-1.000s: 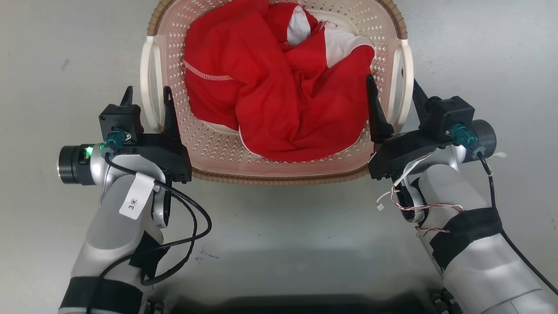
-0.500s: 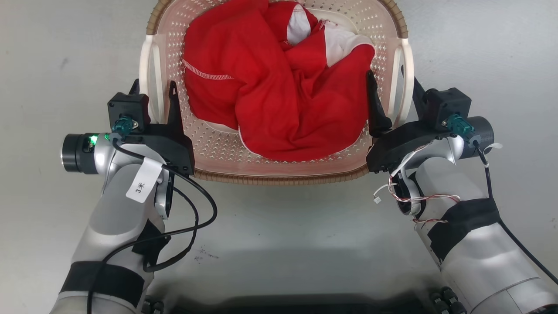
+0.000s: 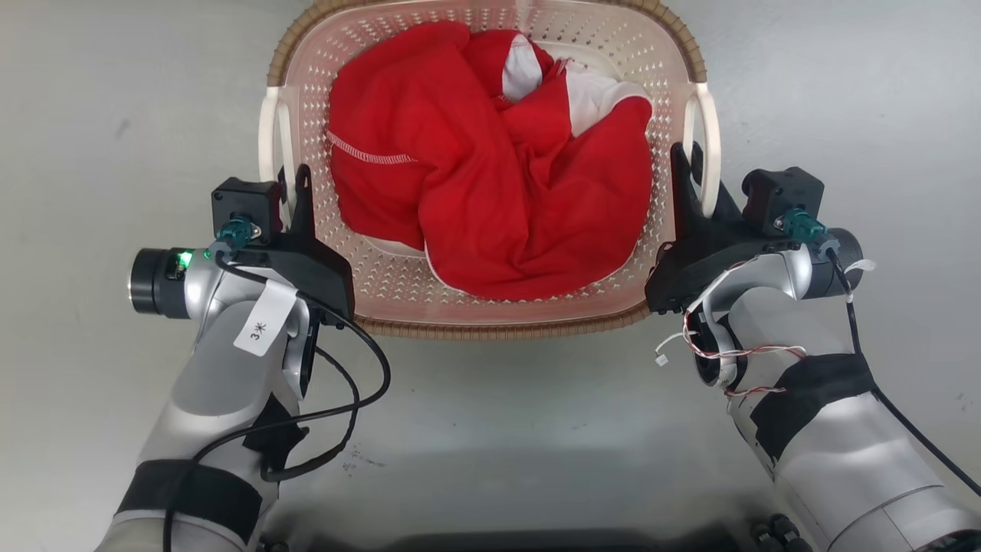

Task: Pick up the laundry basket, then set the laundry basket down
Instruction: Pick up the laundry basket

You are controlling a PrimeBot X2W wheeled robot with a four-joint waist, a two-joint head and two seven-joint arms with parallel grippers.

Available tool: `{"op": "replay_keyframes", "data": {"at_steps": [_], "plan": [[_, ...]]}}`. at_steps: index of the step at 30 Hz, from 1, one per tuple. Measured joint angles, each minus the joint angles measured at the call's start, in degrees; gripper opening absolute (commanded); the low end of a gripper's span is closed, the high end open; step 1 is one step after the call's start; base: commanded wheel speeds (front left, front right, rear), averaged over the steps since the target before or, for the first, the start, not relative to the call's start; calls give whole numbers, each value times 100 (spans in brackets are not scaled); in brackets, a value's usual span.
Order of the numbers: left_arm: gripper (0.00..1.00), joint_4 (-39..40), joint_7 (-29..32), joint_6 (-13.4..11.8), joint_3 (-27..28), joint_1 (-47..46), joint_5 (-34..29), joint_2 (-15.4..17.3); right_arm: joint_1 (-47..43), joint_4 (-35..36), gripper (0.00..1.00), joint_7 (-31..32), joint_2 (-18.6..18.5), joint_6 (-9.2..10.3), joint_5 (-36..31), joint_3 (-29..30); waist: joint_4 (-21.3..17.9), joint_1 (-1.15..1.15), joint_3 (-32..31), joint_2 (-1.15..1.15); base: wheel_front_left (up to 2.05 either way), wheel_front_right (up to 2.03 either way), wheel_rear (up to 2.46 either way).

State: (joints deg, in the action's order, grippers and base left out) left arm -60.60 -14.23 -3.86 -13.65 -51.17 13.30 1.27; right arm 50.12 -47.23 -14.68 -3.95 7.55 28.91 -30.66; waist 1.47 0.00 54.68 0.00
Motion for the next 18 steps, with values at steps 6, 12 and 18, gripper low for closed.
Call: {"op": "replay_keyframes", "data": {"at_steps": [6, 12, 18], "plan": [[0, -48, 1, -20, -320, 138, 465, 23, -16, -253, 0, -1, -5, 1, 271, -235, -31, 0, -266, 0, 0, 0, 0], [0, -53, 2, -68, -669, 350, 867, 29, -53, -557, 0, 0, -2, 1, 511, -397, -71, 0, -643, 0, 0, 0, 0], [0, -76, 169, -80, -1031, 519, 1218, 40, -156, -823, 0, 58, 1, 0, 789, -584, -100, -1, -1101, 0, 0, 0, 0]]}}
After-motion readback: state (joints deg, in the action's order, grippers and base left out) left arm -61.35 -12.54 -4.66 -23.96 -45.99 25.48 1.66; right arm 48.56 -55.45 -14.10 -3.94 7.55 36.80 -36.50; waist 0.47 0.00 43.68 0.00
